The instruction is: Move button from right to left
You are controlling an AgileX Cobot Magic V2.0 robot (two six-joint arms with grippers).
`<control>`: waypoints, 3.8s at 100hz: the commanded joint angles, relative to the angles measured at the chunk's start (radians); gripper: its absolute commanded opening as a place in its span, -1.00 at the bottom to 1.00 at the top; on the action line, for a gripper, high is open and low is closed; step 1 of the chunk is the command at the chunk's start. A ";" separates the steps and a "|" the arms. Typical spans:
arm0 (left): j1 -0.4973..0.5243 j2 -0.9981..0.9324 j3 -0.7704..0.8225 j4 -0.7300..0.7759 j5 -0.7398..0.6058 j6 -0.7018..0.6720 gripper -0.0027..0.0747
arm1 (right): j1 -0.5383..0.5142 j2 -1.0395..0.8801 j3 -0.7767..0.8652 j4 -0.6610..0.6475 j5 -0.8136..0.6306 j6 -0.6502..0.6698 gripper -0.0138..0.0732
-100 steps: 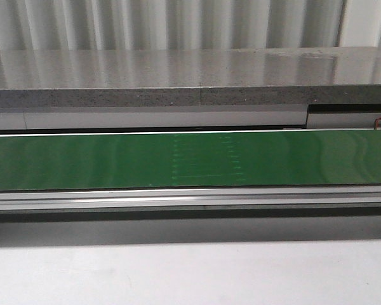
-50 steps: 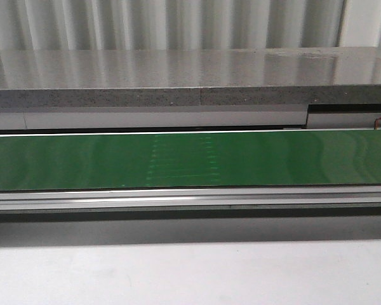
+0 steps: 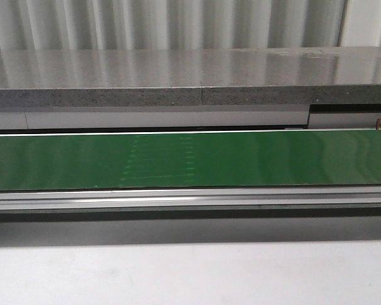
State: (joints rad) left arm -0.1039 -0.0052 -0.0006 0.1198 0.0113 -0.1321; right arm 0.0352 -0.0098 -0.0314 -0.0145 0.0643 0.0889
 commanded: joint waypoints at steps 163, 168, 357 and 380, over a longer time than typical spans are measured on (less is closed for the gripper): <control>-0.005 -0.034 0.023 -0.002 -0.072 -0.009 -0.98 | -0.022 0.738 -0.684 0.131 0.629 0.006 0.78; -0.005 -0.034 0.023 -0.002 -0.072 -0.009 -0.98 | -0.042 0.773 -0.723 0.120 0.649 0.006 0.78; -0.005 -0.034 0.023 -0.002 -0.072 -0.009 -0.98 | -0.573 1.876 -1.118 0.202 0.441 -0.281 0.54; -0.005 -0.034 0.023 -0.002 -0.072 -0.009 -0.98 | -0.573 1.870 -1.166 0.214 0.510 -0.281 -0.21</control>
State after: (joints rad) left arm -0.1039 -0.0052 -0.0006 0.1198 0.0113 -0.1321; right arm -0.5359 1.9025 -1.1487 0.1751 0.5385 -0.1805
